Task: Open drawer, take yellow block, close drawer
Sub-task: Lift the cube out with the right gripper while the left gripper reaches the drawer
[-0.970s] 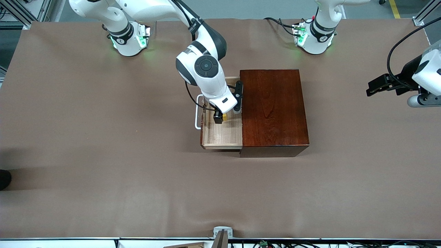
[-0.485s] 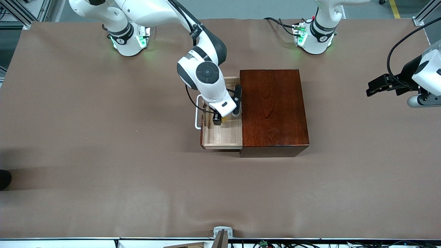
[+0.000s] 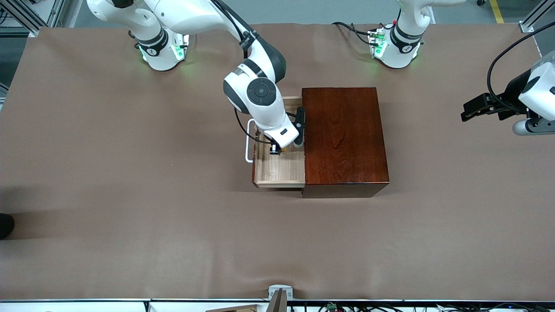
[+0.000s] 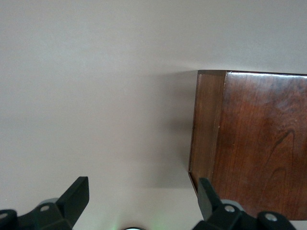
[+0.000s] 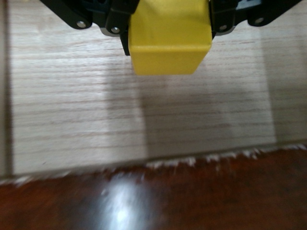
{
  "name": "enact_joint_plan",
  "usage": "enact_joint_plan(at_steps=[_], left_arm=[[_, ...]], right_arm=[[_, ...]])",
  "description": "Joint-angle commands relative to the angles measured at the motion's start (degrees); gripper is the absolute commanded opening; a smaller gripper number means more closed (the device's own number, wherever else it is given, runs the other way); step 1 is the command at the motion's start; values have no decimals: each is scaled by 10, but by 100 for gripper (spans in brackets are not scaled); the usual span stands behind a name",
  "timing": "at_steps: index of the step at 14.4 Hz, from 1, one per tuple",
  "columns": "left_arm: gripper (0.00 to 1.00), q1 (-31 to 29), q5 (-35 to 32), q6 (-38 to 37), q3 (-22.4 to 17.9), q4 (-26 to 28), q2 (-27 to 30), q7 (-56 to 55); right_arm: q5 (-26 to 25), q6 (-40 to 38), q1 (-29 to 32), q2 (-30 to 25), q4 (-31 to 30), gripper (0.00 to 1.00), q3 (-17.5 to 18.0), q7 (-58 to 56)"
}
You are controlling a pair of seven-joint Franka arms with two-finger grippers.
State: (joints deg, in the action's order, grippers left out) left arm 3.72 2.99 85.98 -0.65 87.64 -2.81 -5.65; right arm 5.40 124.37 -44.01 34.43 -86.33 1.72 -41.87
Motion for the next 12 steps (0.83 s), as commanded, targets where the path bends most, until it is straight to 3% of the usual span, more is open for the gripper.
enact_joint_plan(at_steps=[1, 4, 9, 12], left_arm=[[100, -2, -11, 5, 2, 0, 2, 3], [100, -1, -9, 5, 2, -10, -5, -6], [100, 4, -4, 5, 6, -12, -6, 6], [100, 22, -4, 5, 27, -13, -6, 6]], right_arm=[[9, -12, 0, -42, -7, 0, -3, -2], [11, -31, 14, -78, -8, 0, -8, 1], [13, -54, 93, -122, -11, 0, -7, 21], [12, -61, 137, -135, -18, 0, -8, 37]])
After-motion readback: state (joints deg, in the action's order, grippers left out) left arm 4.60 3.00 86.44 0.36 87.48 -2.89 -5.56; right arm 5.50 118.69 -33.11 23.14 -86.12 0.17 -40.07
